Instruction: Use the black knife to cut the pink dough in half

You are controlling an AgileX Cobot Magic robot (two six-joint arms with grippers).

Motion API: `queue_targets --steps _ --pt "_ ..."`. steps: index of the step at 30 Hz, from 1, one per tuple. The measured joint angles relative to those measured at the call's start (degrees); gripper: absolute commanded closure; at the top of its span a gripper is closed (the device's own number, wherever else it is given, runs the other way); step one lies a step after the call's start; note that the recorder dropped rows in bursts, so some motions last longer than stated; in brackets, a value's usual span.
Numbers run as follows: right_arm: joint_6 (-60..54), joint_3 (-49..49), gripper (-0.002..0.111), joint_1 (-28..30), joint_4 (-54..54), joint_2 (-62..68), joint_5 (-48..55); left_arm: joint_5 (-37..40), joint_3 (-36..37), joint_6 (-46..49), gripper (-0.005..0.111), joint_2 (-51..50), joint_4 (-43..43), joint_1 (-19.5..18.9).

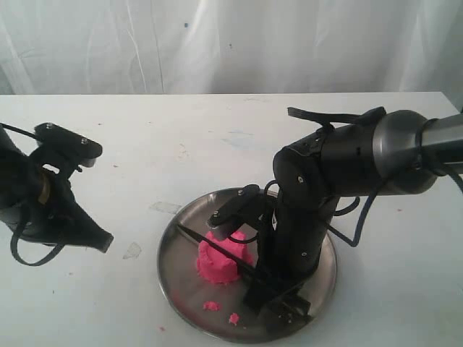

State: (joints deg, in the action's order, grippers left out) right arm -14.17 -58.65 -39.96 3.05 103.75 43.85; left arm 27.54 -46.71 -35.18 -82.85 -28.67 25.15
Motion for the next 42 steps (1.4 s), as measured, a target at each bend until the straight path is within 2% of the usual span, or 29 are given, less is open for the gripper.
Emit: queue_targets --steps 5,13,42 --pt "0.00 0.00 0.108 0.00 0.63 0.00 0.00 2.74 0.00 5.67 0.107 2.10 12.25 0.00" --pt "0.00 -0.10 0.108 0.00 1.18 0.00 0.66 -5.32 0.00 20.64 0.107 2.23 25.47 0.00" --pt "0.15 -1.24 0.108 0.00 0.51 0.00 3.57 -5.91 0.00 23.21 0.107 2.23 26.95 0.00"
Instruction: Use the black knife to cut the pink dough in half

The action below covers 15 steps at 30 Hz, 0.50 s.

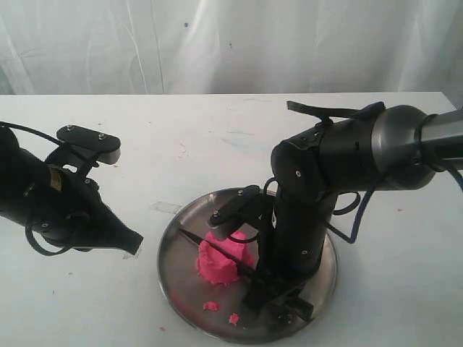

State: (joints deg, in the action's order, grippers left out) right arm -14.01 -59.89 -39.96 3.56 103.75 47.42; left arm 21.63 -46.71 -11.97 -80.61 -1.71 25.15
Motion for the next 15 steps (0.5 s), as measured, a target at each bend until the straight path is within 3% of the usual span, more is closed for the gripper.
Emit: queue_targets --steps 15 --pt "5.55 0.00 0.108 0.00 -4.32 0.00 -0.01 0.00 0.00 0.05 0.107 0.00 0.14 0.00"
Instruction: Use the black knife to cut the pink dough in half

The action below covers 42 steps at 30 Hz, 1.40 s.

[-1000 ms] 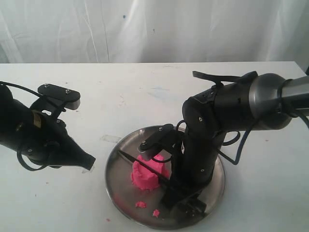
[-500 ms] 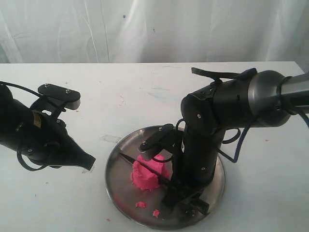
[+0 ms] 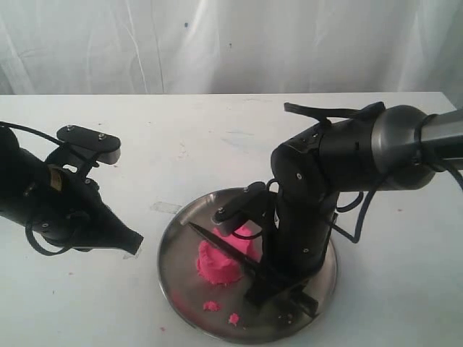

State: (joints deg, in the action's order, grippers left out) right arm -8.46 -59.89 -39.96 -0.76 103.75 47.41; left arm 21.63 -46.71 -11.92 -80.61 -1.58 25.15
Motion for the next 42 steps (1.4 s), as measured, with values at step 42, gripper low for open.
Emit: queue_targets --steps 42 --pt "-3.73 0.00 0.108 0.00 11.18 0.10 -1.07 -1.12 0.00 0.20 0.107 0.00 0.00 0.00"
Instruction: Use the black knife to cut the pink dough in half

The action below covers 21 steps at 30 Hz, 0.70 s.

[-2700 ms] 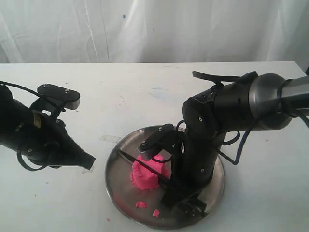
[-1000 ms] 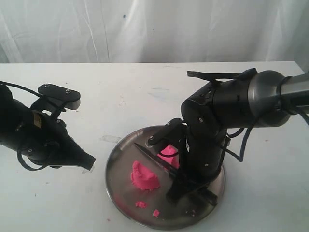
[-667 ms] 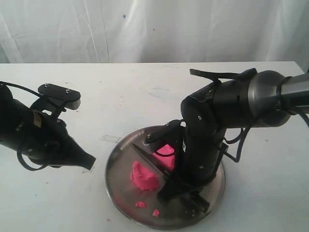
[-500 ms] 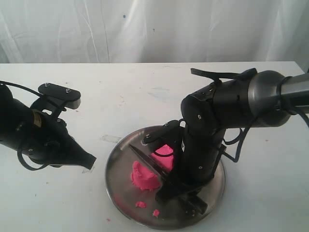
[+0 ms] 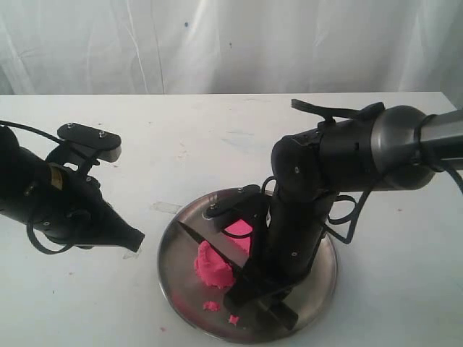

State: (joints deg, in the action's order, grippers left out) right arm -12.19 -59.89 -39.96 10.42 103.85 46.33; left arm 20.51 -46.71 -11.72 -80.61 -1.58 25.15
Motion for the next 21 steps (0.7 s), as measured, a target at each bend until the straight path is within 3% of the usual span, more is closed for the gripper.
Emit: queue_targets --steps 6,15,21 --pt "-0.25 0.00 0.108 0.00 -0.37 0.00 -0.43 0.00 0.00 0.00 0.107 0.00 0.00 0.00" --pt "6.17 0.00 0.108 0.00 -11.11 0.00 0.18 -0.18 0.00 0.00 0.107 0.00 0.00 0.00" --pt "-0.27 0.00 0.108 0.00 0.17 0.38 -0.04 -0.39 0.00 0.00 0.107 0.00 0.00 0.00"
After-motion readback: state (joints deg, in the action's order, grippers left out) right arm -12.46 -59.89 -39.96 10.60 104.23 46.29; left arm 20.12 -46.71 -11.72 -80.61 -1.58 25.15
